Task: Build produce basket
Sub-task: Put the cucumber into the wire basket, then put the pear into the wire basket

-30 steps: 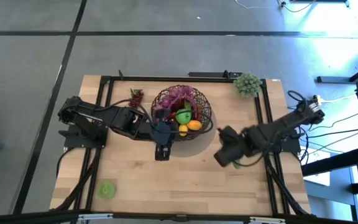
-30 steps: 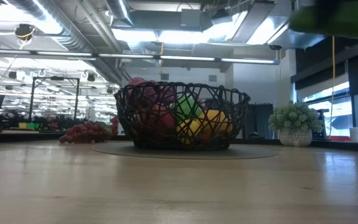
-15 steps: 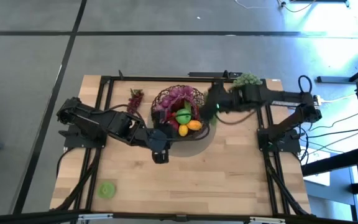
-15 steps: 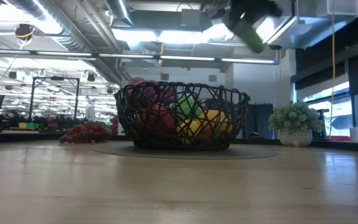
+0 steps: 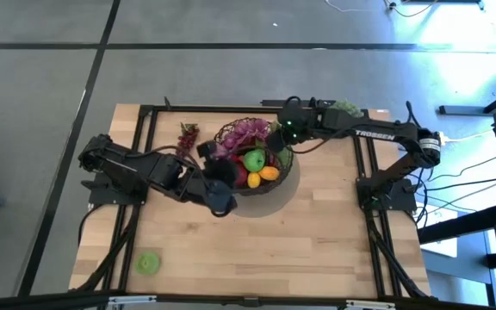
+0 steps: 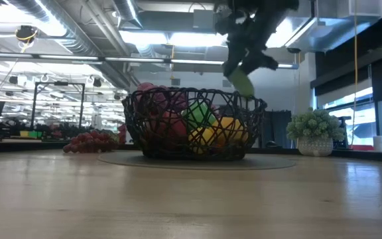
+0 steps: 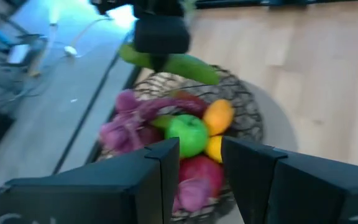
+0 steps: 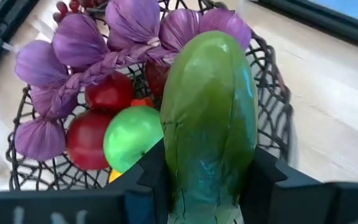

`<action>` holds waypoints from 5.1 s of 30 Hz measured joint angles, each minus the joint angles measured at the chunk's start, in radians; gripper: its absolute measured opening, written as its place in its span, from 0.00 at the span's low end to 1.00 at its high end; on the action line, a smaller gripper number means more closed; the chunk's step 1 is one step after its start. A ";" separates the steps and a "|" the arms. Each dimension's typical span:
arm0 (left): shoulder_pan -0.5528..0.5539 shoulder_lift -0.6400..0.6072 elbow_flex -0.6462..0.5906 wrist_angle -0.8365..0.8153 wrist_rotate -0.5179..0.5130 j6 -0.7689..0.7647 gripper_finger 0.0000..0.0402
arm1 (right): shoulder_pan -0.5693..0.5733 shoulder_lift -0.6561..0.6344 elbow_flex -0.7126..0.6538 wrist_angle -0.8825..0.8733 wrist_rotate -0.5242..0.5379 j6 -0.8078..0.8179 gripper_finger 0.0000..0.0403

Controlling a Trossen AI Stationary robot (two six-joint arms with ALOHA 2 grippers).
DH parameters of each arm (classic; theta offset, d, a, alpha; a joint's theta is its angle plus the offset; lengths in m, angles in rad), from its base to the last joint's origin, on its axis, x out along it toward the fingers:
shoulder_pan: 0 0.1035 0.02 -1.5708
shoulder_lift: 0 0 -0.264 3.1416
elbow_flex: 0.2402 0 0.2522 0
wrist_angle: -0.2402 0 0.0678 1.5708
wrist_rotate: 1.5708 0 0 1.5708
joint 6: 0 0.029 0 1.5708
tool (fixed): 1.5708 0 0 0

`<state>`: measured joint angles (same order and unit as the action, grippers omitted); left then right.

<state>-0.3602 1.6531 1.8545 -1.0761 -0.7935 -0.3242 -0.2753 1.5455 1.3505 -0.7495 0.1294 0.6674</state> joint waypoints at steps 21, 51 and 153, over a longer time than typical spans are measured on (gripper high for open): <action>0.048 0.000 0.000 -0.034 -0.055 -0.007 0.27 | -0.038 -0.001 -0.243 0.239 -0.027 0.009 0.33; 0.046 0.000 0.000 -0.100 -0.048 -0.068 0.27 | -0.061 -0.039 -0.168 0.212 0.110 -0.114 0.51; -0.827 -0.084 -0.360 -0.161 0.481 -1.937 0.27 | 0.502 -0.239 -0.112 0.120 -0.463 -0.648 0.51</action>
<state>-1.1870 1.5696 1.4944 -1.2370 -0.3121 -2.2612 0.2267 1.3064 1.2385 -0.6296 -0.3340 0.0197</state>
